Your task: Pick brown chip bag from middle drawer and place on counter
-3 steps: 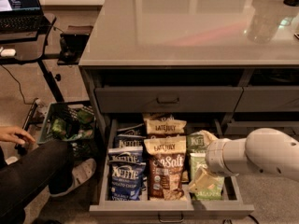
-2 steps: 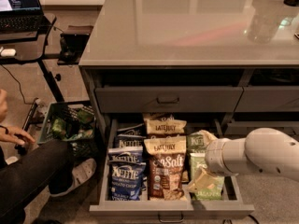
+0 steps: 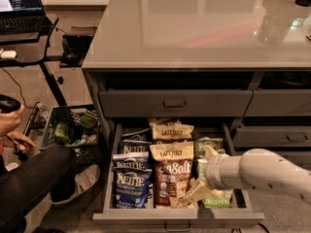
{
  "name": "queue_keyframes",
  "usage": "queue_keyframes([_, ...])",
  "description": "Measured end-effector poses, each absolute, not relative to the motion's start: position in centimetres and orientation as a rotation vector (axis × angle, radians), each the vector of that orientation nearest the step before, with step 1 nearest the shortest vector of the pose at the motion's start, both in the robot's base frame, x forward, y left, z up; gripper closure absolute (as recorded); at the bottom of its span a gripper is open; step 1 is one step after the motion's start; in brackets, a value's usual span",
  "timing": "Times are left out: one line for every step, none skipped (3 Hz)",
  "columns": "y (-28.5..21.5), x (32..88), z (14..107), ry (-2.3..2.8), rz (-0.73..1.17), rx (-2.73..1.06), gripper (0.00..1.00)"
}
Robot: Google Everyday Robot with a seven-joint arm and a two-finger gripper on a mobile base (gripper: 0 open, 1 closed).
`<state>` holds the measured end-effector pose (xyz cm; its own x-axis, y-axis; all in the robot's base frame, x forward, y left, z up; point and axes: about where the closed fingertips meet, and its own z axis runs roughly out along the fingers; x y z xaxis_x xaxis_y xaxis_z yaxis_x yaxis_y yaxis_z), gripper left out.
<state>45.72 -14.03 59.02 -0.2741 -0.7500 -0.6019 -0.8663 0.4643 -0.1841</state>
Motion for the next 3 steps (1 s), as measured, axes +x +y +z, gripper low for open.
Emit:
queue_keyframes([-13.6,47.4,54.7,2.164,0.287,-1.187,0.0])
queue_keyframes([-12.8,48.6,51.6,2.176,0.326,-1.113,0.0])
queue_keyframes([-11.1,49.3,49.3,2.153,0.356,-1.103,0.0])
